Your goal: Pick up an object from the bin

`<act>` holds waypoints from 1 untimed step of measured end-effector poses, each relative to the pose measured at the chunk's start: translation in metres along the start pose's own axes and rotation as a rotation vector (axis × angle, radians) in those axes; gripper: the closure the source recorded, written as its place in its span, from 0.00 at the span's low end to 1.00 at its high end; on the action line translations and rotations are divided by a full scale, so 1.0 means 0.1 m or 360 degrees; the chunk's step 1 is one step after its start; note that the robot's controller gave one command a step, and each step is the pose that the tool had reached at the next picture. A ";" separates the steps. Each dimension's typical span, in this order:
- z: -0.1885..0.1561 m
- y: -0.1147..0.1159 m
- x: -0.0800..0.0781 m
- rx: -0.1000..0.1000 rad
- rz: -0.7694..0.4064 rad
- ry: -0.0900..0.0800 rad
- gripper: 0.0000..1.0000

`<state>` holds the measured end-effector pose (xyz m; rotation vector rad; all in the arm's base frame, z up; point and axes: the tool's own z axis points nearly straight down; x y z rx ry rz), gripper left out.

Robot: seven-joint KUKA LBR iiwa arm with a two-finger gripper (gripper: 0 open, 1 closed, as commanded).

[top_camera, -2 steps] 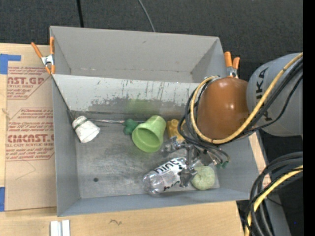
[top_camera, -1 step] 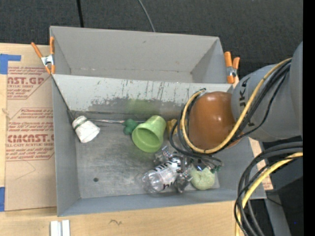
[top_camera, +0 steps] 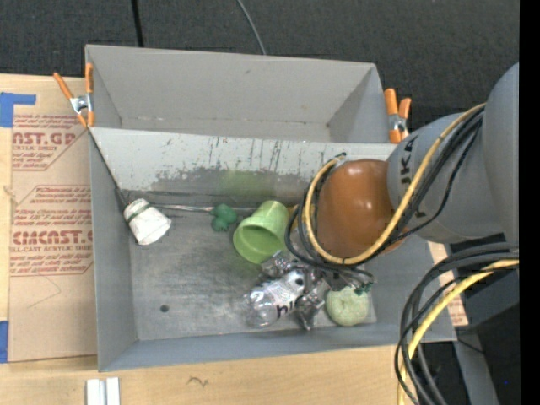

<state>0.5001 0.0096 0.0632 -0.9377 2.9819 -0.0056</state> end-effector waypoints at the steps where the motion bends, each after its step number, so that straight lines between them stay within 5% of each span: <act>1: -0.01 0.00 0.01 0.0000 -0.0004 0.0000 1.00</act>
Offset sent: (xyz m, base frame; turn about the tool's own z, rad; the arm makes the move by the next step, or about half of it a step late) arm 0.0001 0.0000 0.0483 0.0000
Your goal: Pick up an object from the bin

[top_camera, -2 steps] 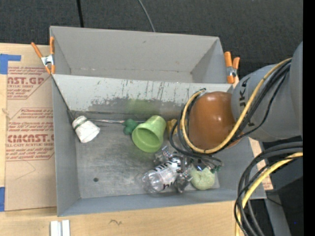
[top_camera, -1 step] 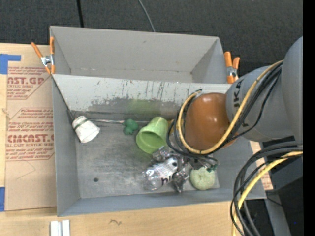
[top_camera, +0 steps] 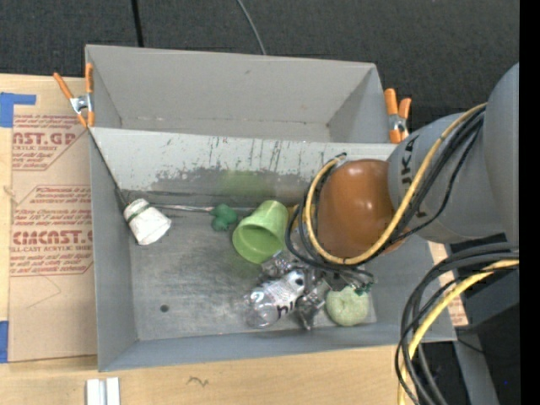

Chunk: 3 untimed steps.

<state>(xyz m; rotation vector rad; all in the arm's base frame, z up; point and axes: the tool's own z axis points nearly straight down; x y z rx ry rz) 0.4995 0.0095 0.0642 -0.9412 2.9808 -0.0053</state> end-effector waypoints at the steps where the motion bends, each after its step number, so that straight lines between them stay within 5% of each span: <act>1: -0.05 0.00 0.00 -0.0004 -0.0002 0.0005 1.00; 3: -0.43 0.02 0.03 -0.0017 -0.0001 0.0025 1.00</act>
Offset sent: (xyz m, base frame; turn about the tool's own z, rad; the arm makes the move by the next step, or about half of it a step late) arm 0.0000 0.0001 0.0751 0.0000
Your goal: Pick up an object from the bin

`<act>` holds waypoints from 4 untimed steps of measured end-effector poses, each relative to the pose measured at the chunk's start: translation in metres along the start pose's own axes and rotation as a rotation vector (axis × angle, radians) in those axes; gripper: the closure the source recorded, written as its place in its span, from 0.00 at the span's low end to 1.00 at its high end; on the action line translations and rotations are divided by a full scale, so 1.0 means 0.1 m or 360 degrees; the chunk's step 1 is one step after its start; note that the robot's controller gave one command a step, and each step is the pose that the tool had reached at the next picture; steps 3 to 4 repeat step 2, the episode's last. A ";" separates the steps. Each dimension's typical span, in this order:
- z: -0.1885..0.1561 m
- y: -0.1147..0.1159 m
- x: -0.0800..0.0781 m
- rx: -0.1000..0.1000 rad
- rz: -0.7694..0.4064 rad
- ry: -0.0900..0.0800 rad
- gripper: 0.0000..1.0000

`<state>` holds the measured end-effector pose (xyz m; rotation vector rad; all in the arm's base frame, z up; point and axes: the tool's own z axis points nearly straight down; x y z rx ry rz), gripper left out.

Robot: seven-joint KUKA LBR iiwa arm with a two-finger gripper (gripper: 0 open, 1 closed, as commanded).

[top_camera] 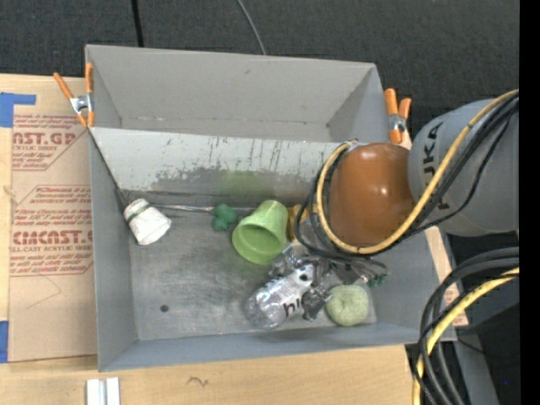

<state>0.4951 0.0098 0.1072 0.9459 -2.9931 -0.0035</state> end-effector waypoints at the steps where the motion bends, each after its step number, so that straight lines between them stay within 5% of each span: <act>1: -0.18 0.00 0.00 0.0003 0.0000 -0.0004 1.00; 4: -0.30 -0.01 -0.01 0.0006 0.0001 -0.0007 1.00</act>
Offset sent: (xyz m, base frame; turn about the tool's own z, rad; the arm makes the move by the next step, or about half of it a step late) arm 0.0000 0.0000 0.0277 0.0000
